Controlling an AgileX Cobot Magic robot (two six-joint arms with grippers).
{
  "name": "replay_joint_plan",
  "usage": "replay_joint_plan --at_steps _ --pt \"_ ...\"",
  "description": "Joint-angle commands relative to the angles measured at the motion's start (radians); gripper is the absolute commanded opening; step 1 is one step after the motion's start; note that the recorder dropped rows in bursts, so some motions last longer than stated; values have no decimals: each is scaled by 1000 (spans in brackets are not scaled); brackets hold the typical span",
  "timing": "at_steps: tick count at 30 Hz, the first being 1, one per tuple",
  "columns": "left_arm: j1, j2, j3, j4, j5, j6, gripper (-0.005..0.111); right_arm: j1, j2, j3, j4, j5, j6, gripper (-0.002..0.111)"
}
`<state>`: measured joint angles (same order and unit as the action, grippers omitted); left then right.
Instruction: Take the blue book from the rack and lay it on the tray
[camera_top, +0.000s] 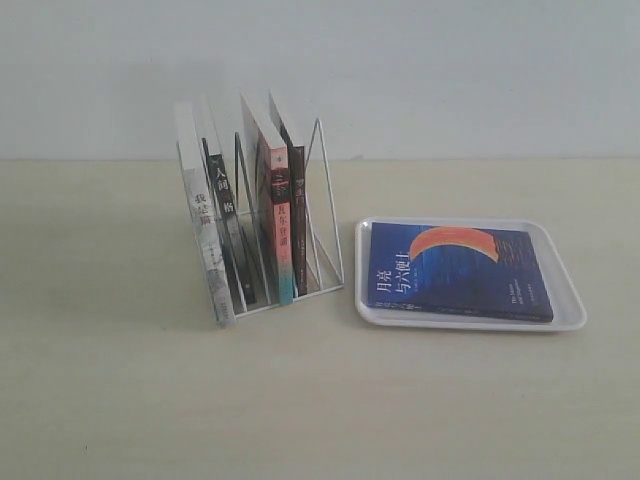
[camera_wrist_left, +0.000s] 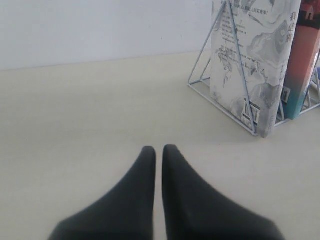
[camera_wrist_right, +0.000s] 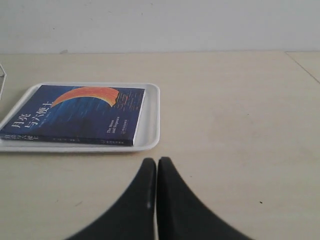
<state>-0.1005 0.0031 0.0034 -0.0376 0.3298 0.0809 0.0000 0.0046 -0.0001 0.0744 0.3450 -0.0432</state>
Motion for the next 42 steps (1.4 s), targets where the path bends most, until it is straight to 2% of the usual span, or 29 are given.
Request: replay_joint_plan --at_steps 1,23,25,29,42 --pt "0 -3 -3 2 -15 -7 5 1 -5 0 -4 -5 32 0" --pt "0 -3 -3 2 -15 -7 5 1 -5 0 -4 -5 37 0" --pt "0 -3 -3 2 -48 -57 5 1 -5 0 -4 -5 37 0" --pt "0 -3 -3 2 -106 -58 5 1 -5 0 -4 -5 35 0" --pt "0 -3 -3 2 -105 -55 5 1 -5 0 -1 -11 43 0"
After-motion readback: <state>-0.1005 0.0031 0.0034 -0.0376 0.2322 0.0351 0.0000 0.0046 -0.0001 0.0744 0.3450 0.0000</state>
